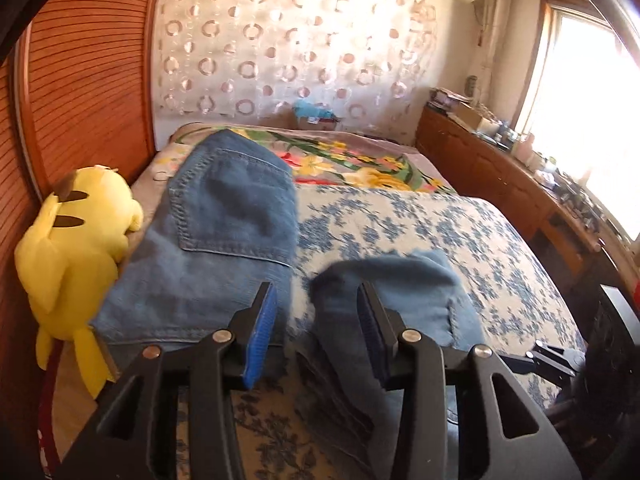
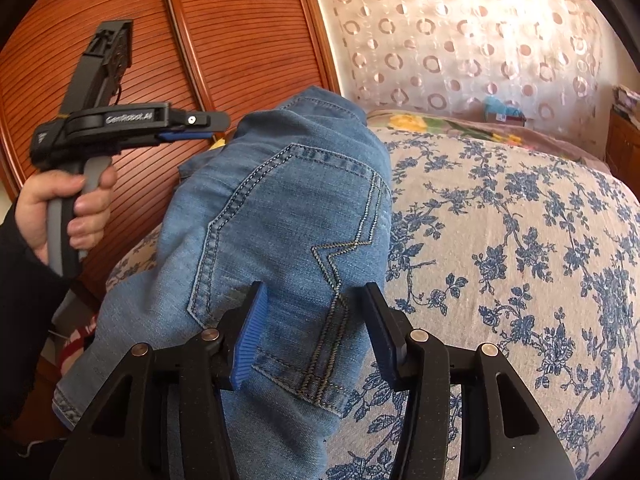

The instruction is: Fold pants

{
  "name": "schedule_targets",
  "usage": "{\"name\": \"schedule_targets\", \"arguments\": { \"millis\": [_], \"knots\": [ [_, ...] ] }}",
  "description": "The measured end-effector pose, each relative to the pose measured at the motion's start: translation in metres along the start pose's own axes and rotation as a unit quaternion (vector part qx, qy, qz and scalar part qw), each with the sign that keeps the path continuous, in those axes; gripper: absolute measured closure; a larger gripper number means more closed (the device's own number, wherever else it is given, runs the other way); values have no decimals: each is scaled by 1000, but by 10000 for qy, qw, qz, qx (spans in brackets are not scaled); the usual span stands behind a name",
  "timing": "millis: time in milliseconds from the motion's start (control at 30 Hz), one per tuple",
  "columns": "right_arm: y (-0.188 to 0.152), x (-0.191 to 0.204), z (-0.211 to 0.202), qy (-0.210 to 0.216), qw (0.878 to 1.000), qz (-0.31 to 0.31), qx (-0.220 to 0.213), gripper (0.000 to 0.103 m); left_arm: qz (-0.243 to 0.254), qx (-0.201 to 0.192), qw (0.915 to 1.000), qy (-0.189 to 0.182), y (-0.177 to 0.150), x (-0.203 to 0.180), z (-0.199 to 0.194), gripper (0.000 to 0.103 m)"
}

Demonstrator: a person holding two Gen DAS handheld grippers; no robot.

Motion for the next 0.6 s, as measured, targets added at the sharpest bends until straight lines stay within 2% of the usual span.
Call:
{"name": "schedule_targets", "arguments": {
  "millis": [167, 200, 233, 267, 467, 567, 600],
  "knots": [
    [-1, 1, 1, -46, 10000, -21, 7, 52, 93, 85, 9999, -12, 5, -11, 17, 62],
    [-1, 0, 2, -43, 10000, -11, 12, 52, 105, 78, 9999, -12, 8, -12, 20, 71],
    [-1, 1, 1, -39, 10000, -4, 12, 52, 122, 100, 9999, -1, 10, -12, 23, 95],
    [-1, 0, 1, -38, 10000, -1, 12, 51, 153, 153, 9997, 75, 11, -13, 26, 98],
    [-1, -2, 2, 11, 10000, 61, 44, 47, 368, 155, 9980, 482, -2, -14, 24, 98],
    [-1, -4, 3, 40, 9999, 97, 62, 46, 307, 111, 9981, 518, -7, -14, 17, 90],
    [-1, -5, 3, 44, 9999, 107, 67, 46, 276, 96, 9981, 536, -9, -12, 14, 81]
  ]
}}
Point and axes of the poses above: each gripper's, at about its wrist camera, not at the fingertips, and z roughly the way its jaws point, x to its left, y to its top, the point moved 2 cm from there along z, roughly the way its jaws point, and after that the axes turned 5 degrees about x, right-handed, at the moved point
